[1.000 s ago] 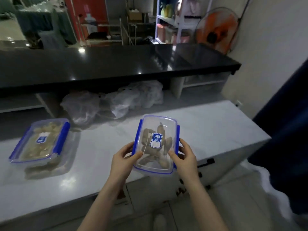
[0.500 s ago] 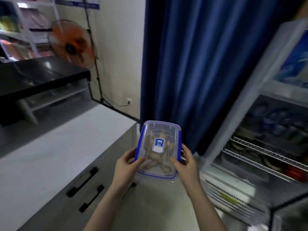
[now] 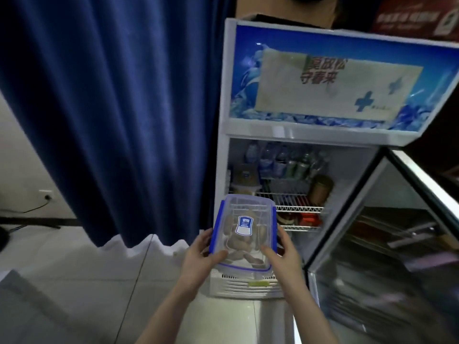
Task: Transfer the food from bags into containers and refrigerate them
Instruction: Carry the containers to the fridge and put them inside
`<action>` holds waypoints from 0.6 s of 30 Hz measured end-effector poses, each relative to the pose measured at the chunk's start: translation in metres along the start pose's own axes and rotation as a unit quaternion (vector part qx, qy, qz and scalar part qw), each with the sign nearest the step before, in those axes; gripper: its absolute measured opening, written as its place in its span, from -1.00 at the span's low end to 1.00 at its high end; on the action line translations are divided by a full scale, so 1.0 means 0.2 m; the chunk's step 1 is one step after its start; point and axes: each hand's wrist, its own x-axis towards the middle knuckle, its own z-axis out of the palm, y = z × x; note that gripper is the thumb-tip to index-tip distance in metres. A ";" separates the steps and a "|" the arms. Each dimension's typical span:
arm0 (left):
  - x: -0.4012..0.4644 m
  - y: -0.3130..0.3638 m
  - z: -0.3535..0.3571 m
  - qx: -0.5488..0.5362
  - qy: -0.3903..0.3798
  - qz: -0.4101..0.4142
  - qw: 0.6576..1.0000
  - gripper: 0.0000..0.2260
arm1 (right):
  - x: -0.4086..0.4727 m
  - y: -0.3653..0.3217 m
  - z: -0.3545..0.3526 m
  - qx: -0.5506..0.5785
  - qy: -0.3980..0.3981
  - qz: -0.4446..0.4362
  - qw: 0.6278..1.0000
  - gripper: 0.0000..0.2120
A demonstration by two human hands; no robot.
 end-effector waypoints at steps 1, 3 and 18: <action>0.07 0.00 0.04 0.003 -0.009 -0.002 1.000 -0.43 | 0.06 0.01 -0.02 0.004 0.002 0.005 1.000 -0.46; 0.21 0.00 0.10 0.007 -0.016 -0.002 1.000 -0.43 | 0.19 0.03 -0.05 0.006 0.012 0.012 1.000 -0.45; 1.15 0.05 0.42 0.007 0.009 -0.009 1.000 -0.53 | 1.10 0.09 -0.11 -0.150 -0.109 0.040 0.982 -0.13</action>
